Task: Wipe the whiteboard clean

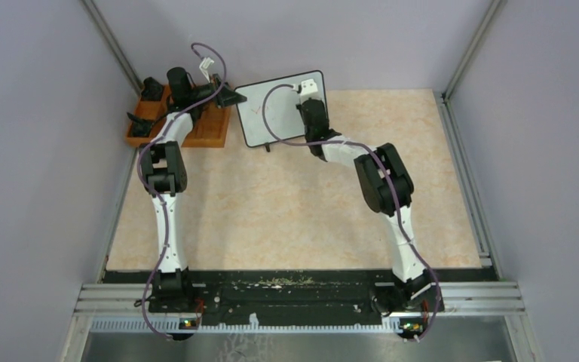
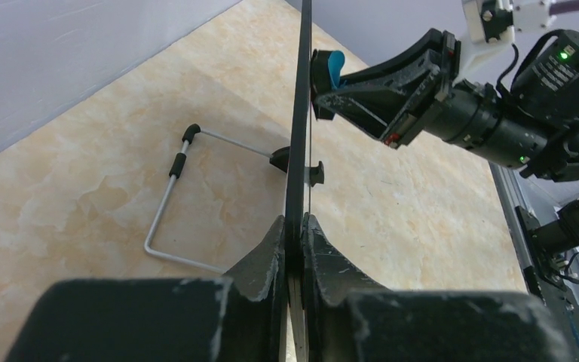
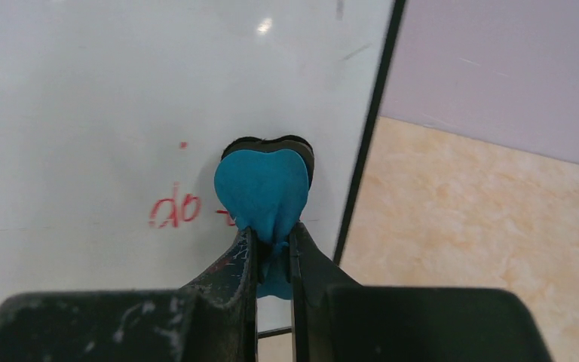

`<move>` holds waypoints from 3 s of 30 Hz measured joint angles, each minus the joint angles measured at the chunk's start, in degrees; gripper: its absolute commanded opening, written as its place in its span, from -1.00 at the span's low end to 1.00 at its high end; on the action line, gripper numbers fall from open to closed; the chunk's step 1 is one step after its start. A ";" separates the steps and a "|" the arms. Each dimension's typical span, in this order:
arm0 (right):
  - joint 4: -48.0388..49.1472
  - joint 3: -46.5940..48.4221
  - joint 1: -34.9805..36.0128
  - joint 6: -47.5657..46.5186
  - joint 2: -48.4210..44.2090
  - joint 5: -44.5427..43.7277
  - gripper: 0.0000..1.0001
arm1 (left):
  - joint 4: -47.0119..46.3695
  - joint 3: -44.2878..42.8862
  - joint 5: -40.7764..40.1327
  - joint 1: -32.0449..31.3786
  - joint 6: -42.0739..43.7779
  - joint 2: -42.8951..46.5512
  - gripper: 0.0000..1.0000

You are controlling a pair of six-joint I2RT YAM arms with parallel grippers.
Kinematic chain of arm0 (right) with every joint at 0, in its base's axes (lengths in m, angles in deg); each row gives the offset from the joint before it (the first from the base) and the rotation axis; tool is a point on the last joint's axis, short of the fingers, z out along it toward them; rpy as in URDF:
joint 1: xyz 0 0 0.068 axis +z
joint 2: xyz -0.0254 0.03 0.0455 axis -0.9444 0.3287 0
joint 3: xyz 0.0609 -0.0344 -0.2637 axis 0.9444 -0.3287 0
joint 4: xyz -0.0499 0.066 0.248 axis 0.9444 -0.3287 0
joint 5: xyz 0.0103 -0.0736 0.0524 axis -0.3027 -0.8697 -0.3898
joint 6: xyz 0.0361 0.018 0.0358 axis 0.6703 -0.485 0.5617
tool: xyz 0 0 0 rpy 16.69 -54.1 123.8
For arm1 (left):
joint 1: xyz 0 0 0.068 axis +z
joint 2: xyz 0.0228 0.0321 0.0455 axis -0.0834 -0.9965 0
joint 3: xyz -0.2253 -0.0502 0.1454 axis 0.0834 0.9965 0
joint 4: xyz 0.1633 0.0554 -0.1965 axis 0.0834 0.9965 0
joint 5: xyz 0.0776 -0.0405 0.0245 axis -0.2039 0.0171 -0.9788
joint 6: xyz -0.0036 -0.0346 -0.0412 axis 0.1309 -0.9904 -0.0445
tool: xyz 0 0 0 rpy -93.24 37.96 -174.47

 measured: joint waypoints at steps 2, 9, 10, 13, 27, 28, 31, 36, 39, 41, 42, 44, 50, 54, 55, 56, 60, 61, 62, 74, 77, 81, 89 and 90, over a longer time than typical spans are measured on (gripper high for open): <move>0.28 -0.81 -1.25 -0.37 -0.59 -0.55 -1.00 | 0.07 0.00 0.13 0.02 0.00 0.00 -1.00; 0.46 -2.64 -4.24 -1.33 -2.10 -1.31 -1.00 | 0.15 -0.11 0.26 0.20 -0.02 0.00 -1.00; 0.46 -2.64 -4.33 -1.38 -2.21 -1.18 -1.00 | 0.15 -0.11 0.28 0.20 -0.04 0.00 -1.00; 0.42 -2.62 -4.09 -1.31 -2.36 -0.42 -1.00 | 0.17 -0.11 0.39 0.26 -0.04 0.00 -1.00; -2.71 4.33 1.64 -1.44 -2.27 5.29 -1.00 | 0.22 -0.11 0.72 0.28 -0.11 0.00 -1.00; -3.06 5.49 1.97 -1.42 -2.03 5.88 -1.00 | 0.22 -0.11 0.76 0.28 -0.13 0.00 -1.00; -4.46 9.60 2.73 -1.20 -0.63 8.39 -1.00 | 0.22 -0.11 0.83 0.28 -0.15 0.00 -1.00; -7.69 14.08 3.67 -0.42 2.64 11.15 -1.00 | 0.22 -0.11 0.85 0.24 -0.20 0.00 -1.00; -9.18 15.54 4.44 -0.33 4.83 11.82 -1.00 | 0.22 -0.11 0.85 0.24 -0.17 0.00 -1.00; -9.31 15.56 4.96 -0.31 5.35 11.76 -1.00 | 0.50 -0.09 0.50 0.24 -0.31 0.00 -1.00; -9.53 15.67 5.16 -0.31 5.40 11.80 -1.00 | 0.59 -0.09 0.59 0.24 -0.33 0.00 -1.00; -10.05 16.00 5.57 -0.28 5.46 11.87 -1.00 | 0.55 -0.09 0.74 0.33 -0.28 0.00 -1.00; -10.99 16.59 6.86 0.09 6.01 12.52 -1.00 | 0.55 -0.09 0.81 0.31 -0.28 0.00 -1.00; -11.80 17.22 8.48 0.35 6.75 12.98 -1.00 | 0.52 -0.09 0.85 0.26 -0.28 0.00 -1.00; -11.98 17.79 8.98 0.55 7.30 13.25 -1.00 | 0.52 -0.09 0.85 0.24 -0.28 0.00 -1.00; -12.09 18.53 9.55 0.66 7.87 13.49 -1.00 | 0.52 -0.09 0.85 0.24 -0.28 0.00 -1.00; -13.84 22.36 11.08 0.74 10.38 14.05 -1.00 | 0.55 -0.09 0.85 0.20 -0.31 0.00 -1.00; -14.51 23.74 11.43 0.72 11.02 14.08 -1.00 | 0.55 -0.09 0.85 0.20 -0.31 0.00 -1.00; -15.19 25.64 11.78 0.70 11.91 14.05 -1.00 | 0.55 -0.09 0.85 0.20 -0.28 0.00 -1.00; -17.11 30.34 12.35 0.52 14.16 12.07 -1.00 | 0.52 -0.09 0.79 -0.07 -0.28 0.00 -1.00; -14.80 28.30 12.11 0.52 13.70 11.80 -1.00 | 0.55 -0.09 0.46 -0.15 -0.28 0.00 -1.00; -12.33 22.84 11.15 0.52 11.34 11.43 -1.00 | 0.55 -0.07 0.24 -0.20 -0.28 0.00 -1.00; -10.84 15.96 7.37 0.31 6.91 11.39 -1.00 | 0.52 -0.07 -0.44 -0.37 -0.28 0.00 -1.00; -10.64 15.37 6.93 0.22 6.51 11.37 -1.00 | 0.50 -0.09 -0.55 -0.42 -0.28 0.00 -1.00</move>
